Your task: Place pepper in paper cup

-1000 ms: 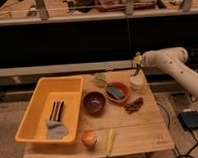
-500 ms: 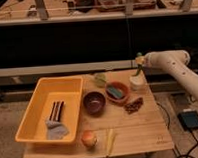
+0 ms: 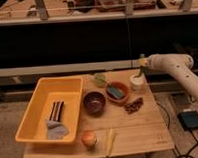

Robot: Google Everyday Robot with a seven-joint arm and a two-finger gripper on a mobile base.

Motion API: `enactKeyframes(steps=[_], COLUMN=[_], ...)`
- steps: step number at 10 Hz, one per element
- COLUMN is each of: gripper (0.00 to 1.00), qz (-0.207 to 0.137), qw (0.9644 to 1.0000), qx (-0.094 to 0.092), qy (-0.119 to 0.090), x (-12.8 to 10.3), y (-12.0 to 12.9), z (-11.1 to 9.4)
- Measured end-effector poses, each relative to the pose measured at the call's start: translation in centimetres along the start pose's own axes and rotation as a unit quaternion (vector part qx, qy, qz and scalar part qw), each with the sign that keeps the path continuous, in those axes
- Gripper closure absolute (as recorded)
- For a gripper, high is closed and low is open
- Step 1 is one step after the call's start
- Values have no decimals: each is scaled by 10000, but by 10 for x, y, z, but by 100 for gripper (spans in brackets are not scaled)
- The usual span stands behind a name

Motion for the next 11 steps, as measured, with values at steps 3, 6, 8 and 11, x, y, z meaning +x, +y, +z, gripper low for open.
enactKeyframes(steps=[3, 6, 8, 11], gripper=[93, 93, 93, 93], qz=[17, -8, -29, -58], qw=[9999, 9998, 9997, 9997], qx=[-28, -40, -37, -12], qy=[-139, -208, -228, -228], x=[13, 19, 23, 29], y=[-5, -8, -11, -16], z=[8, 15, 17, 21])
